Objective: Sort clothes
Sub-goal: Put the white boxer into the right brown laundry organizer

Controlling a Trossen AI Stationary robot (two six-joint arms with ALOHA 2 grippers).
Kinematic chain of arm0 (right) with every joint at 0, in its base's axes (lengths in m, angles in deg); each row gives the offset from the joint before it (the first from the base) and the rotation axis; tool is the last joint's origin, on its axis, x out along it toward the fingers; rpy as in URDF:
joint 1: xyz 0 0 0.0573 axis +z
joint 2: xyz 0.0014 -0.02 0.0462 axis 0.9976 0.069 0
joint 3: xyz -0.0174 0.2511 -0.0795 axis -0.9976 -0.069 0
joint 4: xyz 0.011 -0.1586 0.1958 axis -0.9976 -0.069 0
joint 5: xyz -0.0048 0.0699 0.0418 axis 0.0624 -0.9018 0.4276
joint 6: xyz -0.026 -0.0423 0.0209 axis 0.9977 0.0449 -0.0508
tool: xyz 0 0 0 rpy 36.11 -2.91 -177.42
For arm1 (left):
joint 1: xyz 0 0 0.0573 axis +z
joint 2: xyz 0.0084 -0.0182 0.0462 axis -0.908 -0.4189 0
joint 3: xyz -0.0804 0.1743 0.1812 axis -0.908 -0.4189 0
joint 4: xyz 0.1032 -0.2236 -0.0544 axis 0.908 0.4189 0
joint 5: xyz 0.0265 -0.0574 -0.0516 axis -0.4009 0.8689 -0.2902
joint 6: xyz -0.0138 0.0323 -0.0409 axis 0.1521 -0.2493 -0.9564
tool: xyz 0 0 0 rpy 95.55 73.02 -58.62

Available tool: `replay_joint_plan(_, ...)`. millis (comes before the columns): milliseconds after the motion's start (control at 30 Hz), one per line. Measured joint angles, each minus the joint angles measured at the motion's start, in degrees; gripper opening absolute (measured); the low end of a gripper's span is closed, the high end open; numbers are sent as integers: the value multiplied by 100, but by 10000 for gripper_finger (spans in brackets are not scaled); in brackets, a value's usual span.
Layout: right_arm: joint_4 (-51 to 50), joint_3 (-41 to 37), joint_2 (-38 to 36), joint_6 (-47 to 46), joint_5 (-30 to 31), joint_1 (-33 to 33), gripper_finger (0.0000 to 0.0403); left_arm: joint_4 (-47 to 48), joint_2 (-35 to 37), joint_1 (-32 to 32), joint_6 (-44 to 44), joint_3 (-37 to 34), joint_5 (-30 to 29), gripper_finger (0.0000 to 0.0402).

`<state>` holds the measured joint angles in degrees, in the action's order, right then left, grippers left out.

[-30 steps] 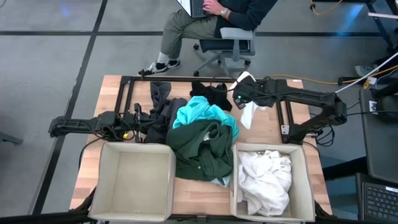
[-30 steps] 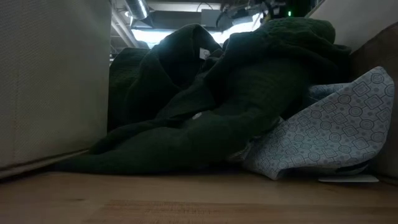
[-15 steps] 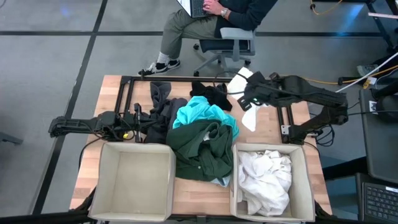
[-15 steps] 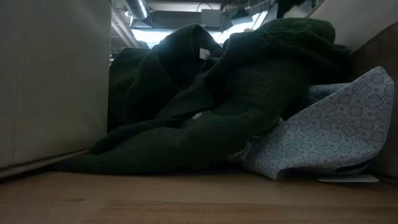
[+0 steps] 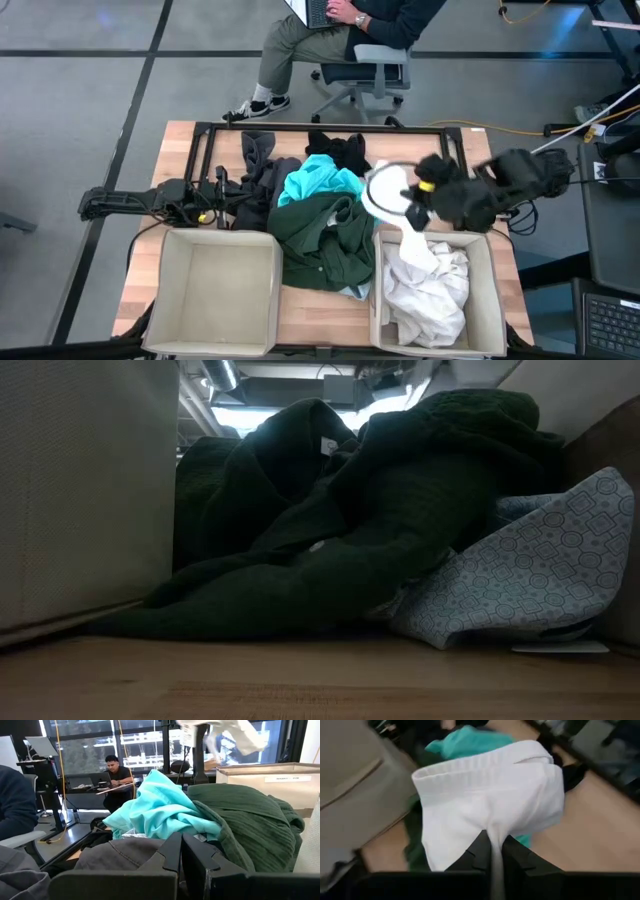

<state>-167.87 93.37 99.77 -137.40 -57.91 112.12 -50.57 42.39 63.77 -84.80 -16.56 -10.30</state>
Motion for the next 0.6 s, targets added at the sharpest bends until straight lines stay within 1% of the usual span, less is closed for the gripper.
replay_joint_plan(133,-30,-144,26,-755,157,737,24,-2,0,-1,-32,0,0,5)
replay_joint_plan(300,-30,-708,33,-1881,234,1450,24,-4,0,1,-72,0,0,5)
replay_joint_plan(433,-24,-1354,37,-2820,-38,1827,25,-6,0,1,0,0,0,5)
replay_joint_plan(600,-26,-2303,37,-3780,-560,2024,34,-105,0,0,187,0,0,5)
